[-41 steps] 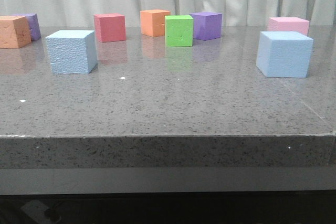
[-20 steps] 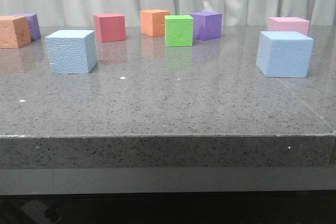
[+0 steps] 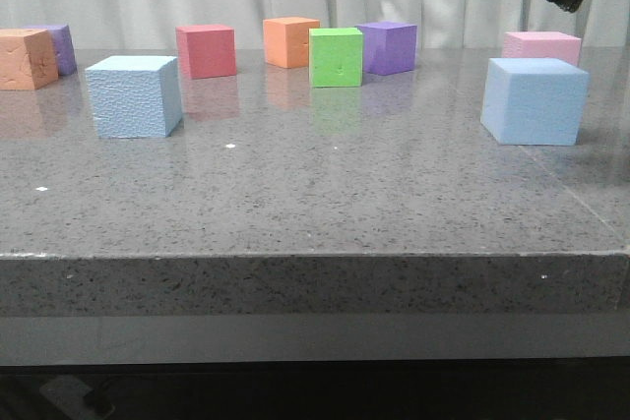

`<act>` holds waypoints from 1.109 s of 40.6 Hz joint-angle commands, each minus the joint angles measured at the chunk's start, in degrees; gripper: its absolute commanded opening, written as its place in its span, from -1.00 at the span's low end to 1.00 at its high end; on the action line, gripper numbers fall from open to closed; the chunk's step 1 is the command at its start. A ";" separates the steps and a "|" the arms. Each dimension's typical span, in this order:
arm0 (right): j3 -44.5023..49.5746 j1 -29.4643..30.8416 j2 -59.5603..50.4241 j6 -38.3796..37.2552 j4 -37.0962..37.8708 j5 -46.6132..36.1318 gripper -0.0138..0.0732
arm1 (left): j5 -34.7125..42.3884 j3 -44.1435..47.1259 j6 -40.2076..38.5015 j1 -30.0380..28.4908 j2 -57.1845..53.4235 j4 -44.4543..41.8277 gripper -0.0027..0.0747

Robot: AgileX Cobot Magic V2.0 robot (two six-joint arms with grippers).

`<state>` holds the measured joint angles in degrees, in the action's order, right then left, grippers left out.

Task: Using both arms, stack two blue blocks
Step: 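Lower the right gripper over the light blue cube and close on it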

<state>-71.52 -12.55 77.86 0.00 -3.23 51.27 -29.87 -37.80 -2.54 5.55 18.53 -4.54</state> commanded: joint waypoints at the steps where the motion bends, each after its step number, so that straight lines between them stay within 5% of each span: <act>1: -4.13 -0.02 0.43 -4.33 5.32 -2.59 0.66 | 4.07 -1.68 -0.16 -0.14 1.05 -0.26 0.58; 9: -5.67 0.04 1.75 -8.57 10.42 -4.41 0.66 | 4.07 -1.68 -0.16 -0.14 1.05 -0.26 0.58; 45: -5.67 0.04 11.77 -16.10 6.79 -14.71 0.66 | 4.07 -1.68 -0.16 -0.14 1.05 -0.26 0.58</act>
<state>-75.10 -12.55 90.25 -15.97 4.38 40.71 -29.87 -37.80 -2.54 5.55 18.53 -4.54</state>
